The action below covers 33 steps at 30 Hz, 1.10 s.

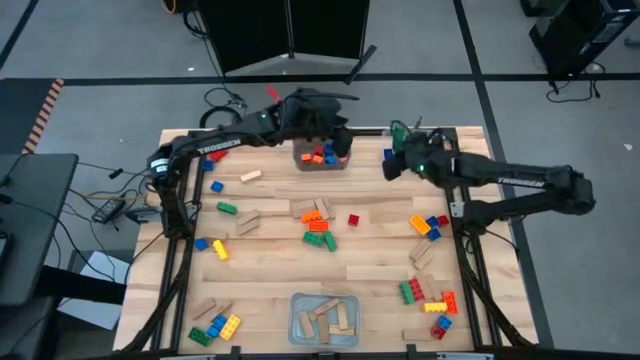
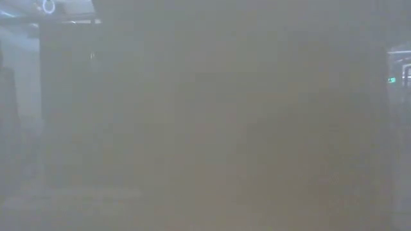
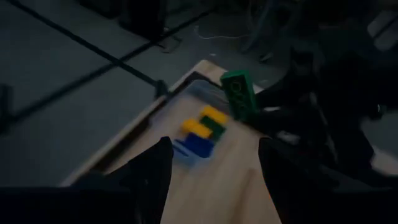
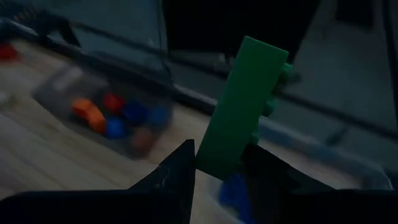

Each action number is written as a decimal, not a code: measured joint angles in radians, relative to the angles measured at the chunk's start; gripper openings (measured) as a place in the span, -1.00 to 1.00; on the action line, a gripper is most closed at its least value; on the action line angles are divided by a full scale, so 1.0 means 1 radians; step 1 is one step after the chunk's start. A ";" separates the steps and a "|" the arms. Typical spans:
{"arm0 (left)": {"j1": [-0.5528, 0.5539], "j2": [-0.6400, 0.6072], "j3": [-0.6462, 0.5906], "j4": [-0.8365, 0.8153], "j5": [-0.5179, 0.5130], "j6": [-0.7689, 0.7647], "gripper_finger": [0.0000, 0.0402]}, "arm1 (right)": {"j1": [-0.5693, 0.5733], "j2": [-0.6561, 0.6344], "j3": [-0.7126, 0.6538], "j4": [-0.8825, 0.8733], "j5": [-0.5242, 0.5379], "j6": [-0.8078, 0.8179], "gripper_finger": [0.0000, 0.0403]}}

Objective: Sort blocks by size
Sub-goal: Put the large green game piece into the transparent bin

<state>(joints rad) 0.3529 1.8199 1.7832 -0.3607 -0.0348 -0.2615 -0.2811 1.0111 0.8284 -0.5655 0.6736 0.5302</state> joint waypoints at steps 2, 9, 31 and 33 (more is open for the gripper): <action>-0.008 -0.013 0.000 -0.024 -0.007 0.044 0.22 | -0.074 -0.001 0.000 -0.040 -0.078 0.021 -0.39; -0.045 -0.045 -0.082 -0.018 -0.007 0.097 0.22 | -0.343 0.048 0.000 -0.174 -0.327 0.039 -0.39; -0.127 -0.048 -0.183 -0.033 0.012 0.023 0.22 | -0.618 0.338 0.000 -0.281 -0.466 -0.156 -0.11; -0.137 -0.048 -0.184 -0.036 0.012 0.022 0.22 | -0.618 0.337 0.000 -0.279 -0.465 -0.173 -0.11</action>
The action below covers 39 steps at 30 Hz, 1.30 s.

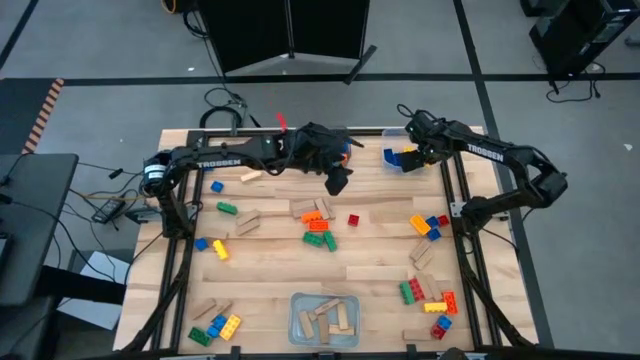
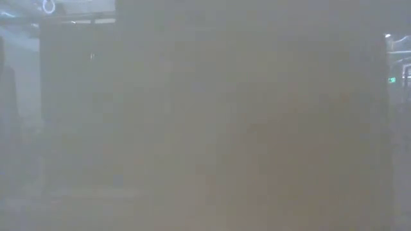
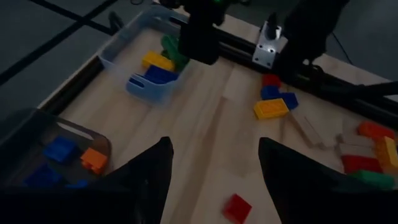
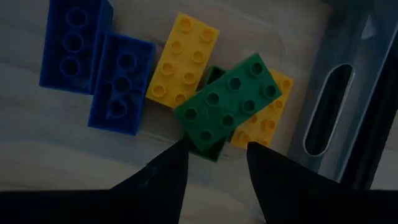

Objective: Sort blocks by size
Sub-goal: Put the large green game piece into the transparent bin, then put the brown block into the gray bin

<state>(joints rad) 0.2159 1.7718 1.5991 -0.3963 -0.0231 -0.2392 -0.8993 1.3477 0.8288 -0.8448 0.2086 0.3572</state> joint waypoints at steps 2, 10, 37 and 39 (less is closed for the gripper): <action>-0.007 -0.006 -0.014 0.005 -0.005 -0.005 0.22 | 0.000 -0.012 0.000 -0.001 0.000 -0.015 -0.11; -0.015 -0.237 -0.342 0.161 -0.105 -0.101 0.22 | 0.003 -0.181 0.000 -0.036 -0.070 -0.016 -0.10; -0.121 -0.550 -0.596 -0.517 -0.142 -0.004 0.19 | 0.540 -0.478 0.000 -0.092 -0.109 0.346 -0.18; -0.126 -0.550 -0.618 -0.544 -0.145 -0.004 0.19 | 0.574 -0.475 0.000 -0.092 -0.086 0.360 -0.18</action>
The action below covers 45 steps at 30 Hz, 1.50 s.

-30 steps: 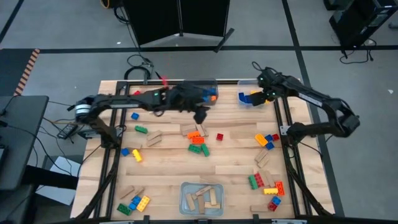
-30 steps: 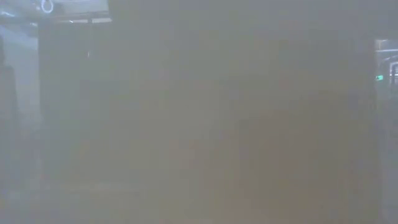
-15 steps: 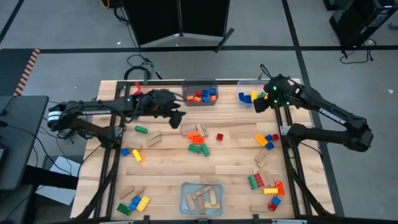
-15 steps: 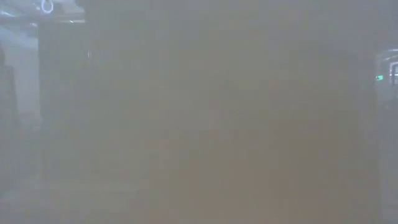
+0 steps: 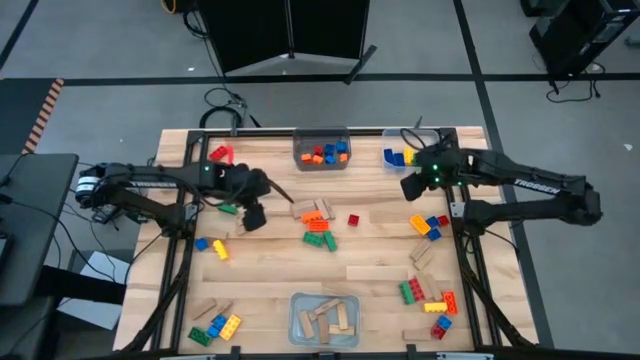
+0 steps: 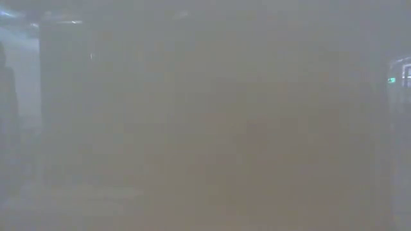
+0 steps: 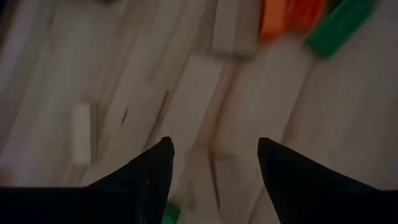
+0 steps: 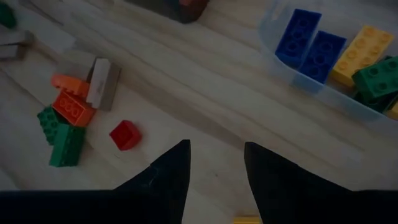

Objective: Sort blocks by size
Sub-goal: Put the brown block into the gray bin

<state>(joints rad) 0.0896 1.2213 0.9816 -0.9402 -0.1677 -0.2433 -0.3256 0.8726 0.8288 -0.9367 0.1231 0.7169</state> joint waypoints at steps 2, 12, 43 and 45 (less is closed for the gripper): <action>0.000 0.001 -0.028 0.000 -0.005 0.002 0.19 | 0.030 0.000 0.000 0.000 0.022 0.018 -0.18; 0.026 0.015 -0.054 0.018 -0.195 -0.263 0.19 | 0.106 0.007 0.000 0.022 0.070 0.080 -0.18; 0.638 0.394 -0.054 0.168 0.027 0.583 0.32 | 0.170 0.245 0.000 0.221 0.067 0.327 -0.18; 0.638 0.414 -0.054 0.176 0.030 0.619 0.32 | 0.180 0.267 0.000 0.240 0.067 0.339 -0.18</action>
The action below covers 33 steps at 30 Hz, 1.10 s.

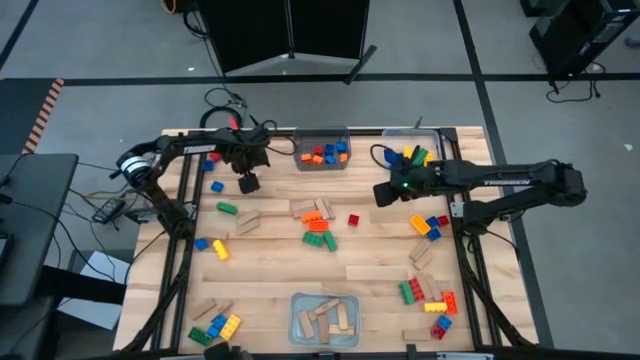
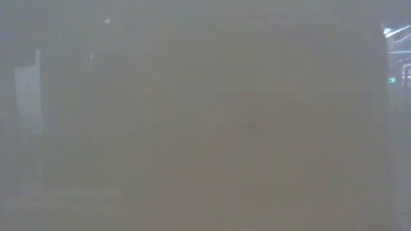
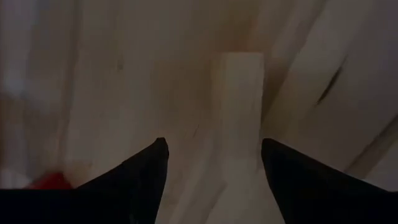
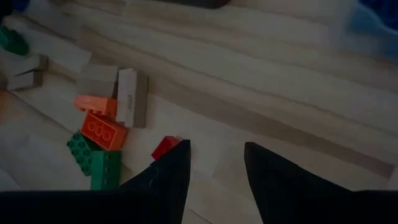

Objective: Sort blocks by size
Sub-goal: Put the brown block into the gray bin

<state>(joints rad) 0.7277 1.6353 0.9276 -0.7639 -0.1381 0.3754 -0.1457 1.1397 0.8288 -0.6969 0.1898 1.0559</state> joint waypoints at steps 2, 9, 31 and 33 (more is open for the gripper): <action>0.000 0.024 0.000 0.014 0.009 0.013 0.32 | 0.008 0.019 0.000 0.023 0.000 0.008 -0.18; -0.001 0.091 0.008 0.011 0.025 0.015 0.06 | 0.033 0.047 0.000 0.087 0.000 0.025 -0.18; -0.211 -0.328 -0.002 0.047 0.094 -0.374 -0.51 | 0.128 -0.145 0.000 0.123 0.023 -0.073 -0.19; -0.291 -0.361 -0.002 0.079 0.060 -0.418 -0.51 | 0.134 -0.158 0.000 0.141 0.025 -0.112 -0.19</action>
<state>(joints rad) 0.4372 1.2743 0.9257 -0.6847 -0.0777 -0.0421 -0.0118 0.9821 0.8284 -0.5560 0.2151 0.9443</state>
